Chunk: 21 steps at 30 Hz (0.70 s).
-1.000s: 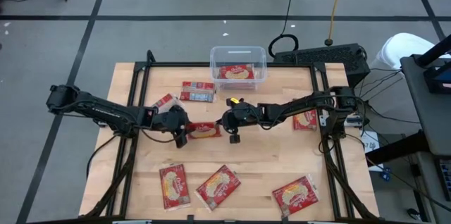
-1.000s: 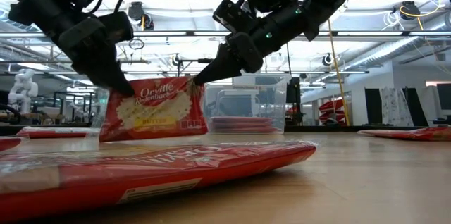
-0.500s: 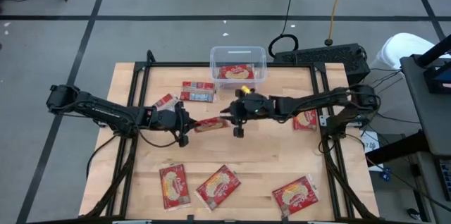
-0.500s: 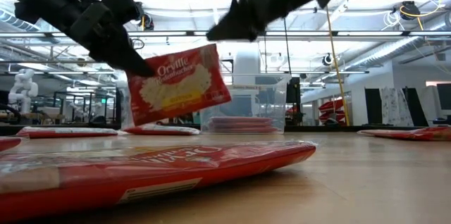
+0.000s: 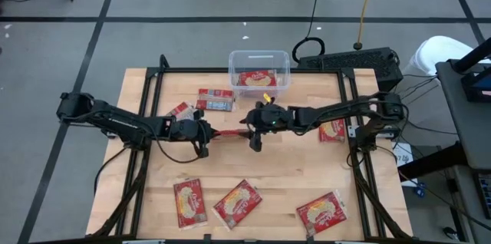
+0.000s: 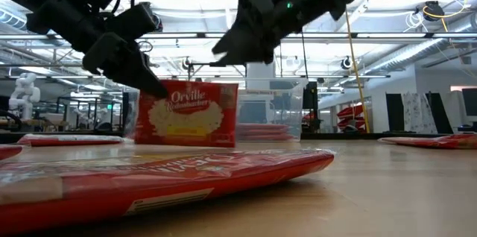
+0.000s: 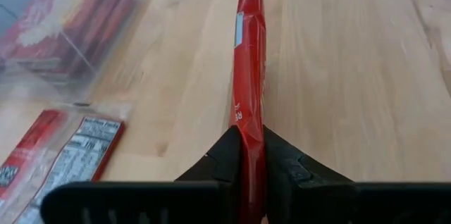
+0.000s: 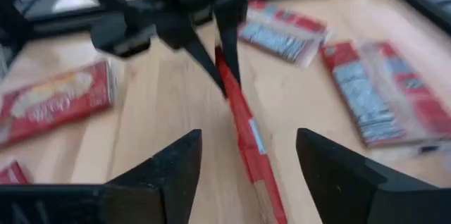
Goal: Sort popcorn bags into baskets
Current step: Put the popcorn bags into the transparent bin
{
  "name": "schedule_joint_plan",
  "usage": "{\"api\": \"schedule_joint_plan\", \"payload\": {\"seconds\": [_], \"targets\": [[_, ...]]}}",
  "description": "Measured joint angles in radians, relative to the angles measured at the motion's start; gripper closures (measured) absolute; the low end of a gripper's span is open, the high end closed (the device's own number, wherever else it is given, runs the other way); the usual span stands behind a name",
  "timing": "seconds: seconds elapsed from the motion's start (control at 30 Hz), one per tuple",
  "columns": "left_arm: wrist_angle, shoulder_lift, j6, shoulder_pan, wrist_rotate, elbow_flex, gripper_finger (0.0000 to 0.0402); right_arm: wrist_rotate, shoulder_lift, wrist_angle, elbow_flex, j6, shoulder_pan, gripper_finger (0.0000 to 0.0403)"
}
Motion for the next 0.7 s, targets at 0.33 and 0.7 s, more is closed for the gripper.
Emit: {"api": "schedule_joint_plan", "payload": {"seconds": [0.33,0.7], "targets": [[0.058,0.028,0.032,0.0,0.016,0.0,0.0365,0.002,0.118,0.038,-0.001,-0.074,0.022,0.0196],[0.059,0.028,0.0,0.0,0.017,0.0,0.0368,0.002,0.142,0.057,-0.001,-0.195,0.01,0.0319]]}}
